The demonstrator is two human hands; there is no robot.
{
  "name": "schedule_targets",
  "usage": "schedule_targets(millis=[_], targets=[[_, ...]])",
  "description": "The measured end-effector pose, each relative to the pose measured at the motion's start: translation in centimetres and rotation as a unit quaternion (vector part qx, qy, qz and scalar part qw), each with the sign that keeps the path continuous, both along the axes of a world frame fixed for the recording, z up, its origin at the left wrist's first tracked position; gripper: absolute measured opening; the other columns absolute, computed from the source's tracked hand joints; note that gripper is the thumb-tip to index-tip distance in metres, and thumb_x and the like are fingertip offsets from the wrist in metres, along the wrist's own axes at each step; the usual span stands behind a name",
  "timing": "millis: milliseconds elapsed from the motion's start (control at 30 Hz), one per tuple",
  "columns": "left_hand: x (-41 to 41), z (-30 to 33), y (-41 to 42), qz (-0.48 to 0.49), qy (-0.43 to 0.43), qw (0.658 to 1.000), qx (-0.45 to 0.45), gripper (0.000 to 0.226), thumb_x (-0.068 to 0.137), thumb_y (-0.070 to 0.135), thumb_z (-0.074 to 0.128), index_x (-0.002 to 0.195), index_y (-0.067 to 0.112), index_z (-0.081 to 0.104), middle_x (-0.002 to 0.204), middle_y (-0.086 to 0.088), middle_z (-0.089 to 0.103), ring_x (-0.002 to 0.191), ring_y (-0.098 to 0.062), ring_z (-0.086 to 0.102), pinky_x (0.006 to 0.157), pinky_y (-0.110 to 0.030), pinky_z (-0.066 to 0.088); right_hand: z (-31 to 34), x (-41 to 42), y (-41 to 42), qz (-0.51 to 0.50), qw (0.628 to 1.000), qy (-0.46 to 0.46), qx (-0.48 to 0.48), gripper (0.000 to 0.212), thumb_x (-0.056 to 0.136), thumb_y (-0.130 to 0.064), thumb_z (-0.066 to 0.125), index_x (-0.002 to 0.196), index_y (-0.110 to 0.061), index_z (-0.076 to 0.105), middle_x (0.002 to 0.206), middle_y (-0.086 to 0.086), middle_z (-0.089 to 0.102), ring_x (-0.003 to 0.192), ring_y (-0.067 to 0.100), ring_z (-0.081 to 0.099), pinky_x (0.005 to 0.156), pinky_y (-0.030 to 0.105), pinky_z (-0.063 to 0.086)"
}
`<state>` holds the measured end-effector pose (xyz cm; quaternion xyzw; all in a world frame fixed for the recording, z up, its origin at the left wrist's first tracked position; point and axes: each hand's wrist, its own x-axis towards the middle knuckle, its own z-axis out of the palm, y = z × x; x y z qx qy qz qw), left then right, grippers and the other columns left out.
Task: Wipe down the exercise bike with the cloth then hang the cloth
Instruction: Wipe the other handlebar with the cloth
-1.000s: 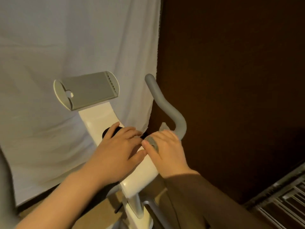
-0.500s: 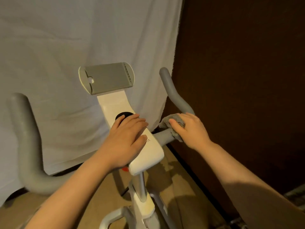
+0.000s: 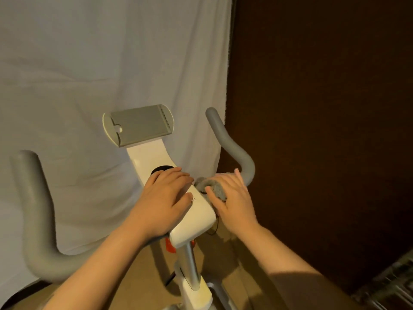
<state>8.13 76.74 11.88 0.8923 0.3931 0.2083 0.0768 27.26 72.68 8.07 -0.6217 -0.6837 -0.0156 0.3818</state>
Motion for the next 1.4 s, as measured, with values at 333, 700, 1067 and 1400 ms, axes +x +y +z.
schedule_targets(millis=[333, 700, 1067, 1400], targets=[[3.8, 2.9, 2.3, -0.033, 0.025, 0.996, -0.073, 0.024, 0.099, 0.03, 0.043, 0.106, 0.037, 0.064, 0.099, 0.016, 0.069, 0.094, -0.004, 0.06, 0.11, -0.033, 0.034, 0.1, 2.7, -0.7, -0.038, 0.993, 0.113, -0.008, 0.035, 0.096, -0.032, 0.056, 0.131, -0.029, 0.057, 0.136, -0.011, 0.054, 0.133, 0.01, 0.041, 0.114, 0.026, 0.027], [9.9, 0.8, 4.7, -0.103, 0.042, 0.986, -0.122, 0.025, 0.101, 0.027, 0.039, 0.113, 0.03, 0.061, 0.109, 0.007, 0.068, 0.097, -0.013, 0.061, 0.084, -0.035, 0.049, 0.5, -0.6, 2.3, -0.208, 0.742, 0.637, 0.009, 0.059, 0.101, -0.045, 0.033, 0.153, -0.025, 0.015, 0.155, 0.004, 0.027, 0.14, 0.024, 0.032, 0.113, 0.035, 0.028], [10.0, 0.1, 5.4, -0.131, 0.012, 0.984, -0.117, 0.032, 0.101, 0.021, 0.041, 0.124, 0.034, 0.059, 0.122, 0.012, 0.063, 0.109, -0.008, 0.057, 0.093, -0.031, 0.047, -0.1, 0.6, 5.2, -0.269, 0.658, 0.703, -0.018, 0.06, 0.101, -0.047, 0.032, 0.146, -0.006, 0.031, 0.141, 0.016, 0.048, 0.126, 0.031, 0.049, 0.106, 0.035, 0.037], [10.0, 0.2, 5.1, -0.107, 0.024, 0.989, -0.097, 0.031, 0.1, 0.02, 0.041, 0.123, 0.03, 0.059, 0.12, 0.008, 0.06, 0.108, -0.01, 0.054, 0.095, -0.034, 0.045, -0.4, 3.2, 6.0, -0.198, 0.564, 0.8, -0.053, 0.071, 0.091, -0.071, 0.025, 0.128, -0.017, 0.055, 0.117, 0.014, 0.068, 0.104, 0.03, 0.064, 0.098, 0.049, 0.048]])
